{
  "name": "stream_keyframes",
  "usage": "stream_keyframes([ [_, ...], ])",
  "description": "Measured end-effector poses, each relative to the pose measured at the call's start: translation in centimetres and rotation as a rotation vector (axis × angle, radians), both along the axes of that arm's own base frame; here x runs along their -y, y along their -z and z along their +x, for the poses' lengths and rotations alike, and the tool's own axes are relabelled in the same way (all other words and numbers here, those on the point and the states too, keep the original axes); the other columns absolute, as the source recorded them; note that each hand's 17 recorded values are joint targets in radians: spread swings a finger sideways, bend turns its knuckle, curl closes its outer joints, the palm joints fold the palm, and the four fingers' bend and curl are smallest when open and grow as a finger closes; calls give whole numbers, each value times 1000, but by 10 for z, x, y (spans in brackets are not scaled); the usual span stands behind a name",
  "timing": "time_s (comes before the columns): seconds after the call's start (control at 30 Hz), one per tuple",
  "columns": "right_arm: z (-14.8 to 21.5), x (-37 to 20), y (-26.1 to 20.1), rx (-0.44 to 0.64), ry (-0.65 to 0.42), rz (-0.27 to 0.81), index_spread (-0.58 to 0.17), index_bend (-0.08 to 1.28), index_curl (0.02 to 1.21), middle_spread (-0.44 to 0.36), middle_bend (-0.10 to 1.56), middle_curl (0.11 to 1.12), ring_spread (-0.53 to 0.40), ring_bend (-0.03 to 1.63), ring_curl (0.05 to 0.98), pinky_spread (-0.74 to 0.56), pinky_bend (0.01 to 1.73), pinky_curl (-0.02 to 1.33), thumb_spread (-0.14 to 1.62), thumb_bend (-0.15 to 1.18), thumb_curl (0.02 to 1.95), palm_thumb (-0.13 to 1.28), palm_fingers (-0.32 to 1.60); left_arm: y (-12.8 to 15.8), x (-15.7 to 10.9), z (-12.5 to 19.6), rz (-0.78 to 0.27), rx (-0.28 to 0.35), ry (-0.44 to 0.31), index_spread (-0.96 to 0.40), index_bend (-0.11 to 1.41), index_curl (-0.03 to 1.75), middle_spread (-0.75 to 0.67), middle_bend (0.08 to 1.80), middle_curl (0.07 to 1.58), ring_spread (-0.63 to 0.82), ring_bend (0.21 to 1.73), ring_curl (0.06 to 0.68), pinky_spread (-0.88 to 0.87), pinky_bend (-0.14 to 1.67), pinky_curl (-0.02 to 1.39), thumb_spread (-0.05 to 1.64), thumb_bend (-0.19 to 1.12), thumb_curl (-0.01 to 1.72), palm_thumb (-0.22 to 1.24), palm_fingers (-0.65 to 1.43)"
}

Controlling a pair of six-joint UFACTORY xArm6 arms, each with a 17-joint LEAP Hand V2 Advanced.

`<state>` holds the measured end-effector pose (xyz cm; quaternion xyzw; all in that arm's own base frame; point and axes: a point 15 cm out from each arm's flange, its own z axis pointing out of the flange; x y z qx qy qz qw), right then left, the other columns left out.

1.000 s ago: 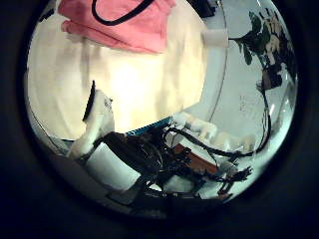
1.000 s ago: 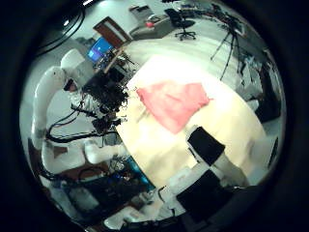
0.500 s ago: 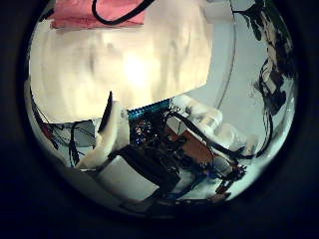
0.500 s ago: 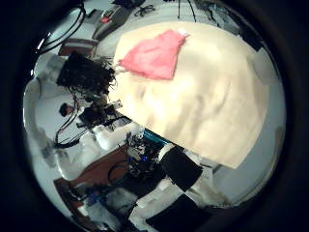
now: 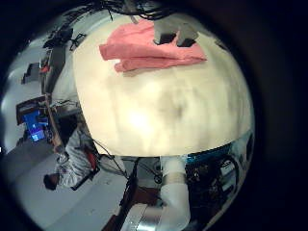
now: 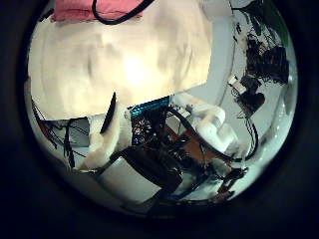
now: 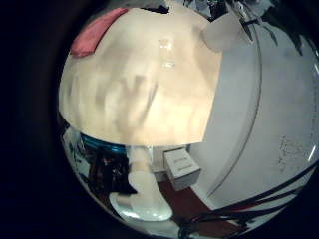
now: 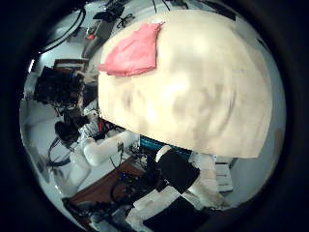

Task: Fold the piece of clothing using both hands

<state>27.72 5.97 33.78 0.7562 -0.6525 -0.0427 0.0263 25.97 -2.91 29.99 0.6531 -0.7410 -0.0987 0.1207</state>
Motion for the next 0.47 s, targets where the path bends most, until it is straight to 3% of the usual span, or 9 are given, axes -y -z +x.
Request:
stream_keyframes([
  [0.2,0,-8,-3,9,-15,6,-333,159,235,102,179,276,253,340,236,384,485,294,1192,-16,277,488,-29,8,-6,6,1,17,-25,113,167,322,280,195,319,463,427,219,404,299,313,1194,-15,357,590,64],
  [0.37,-9,-43,-6,18,-123,11,-330,160,245,102,179,276,254,322,235,382,473,295,1178,-18,278,500,-29,10,-21,10,31,28,-81,111,166,321,247,226,334,450,414,217,388,276,308,1189,-14,358,609,95],
  [0.47,-10,-46,-8,23,-128,12,-329,162,249,100,178,275,261,313,235,382,469,296,1172,-17,276,505,-27,14,-31,10,39,26,-105,107,167,321,231,212,337,445,412,217,385,276,311,1186,-16,357,613,97],
])
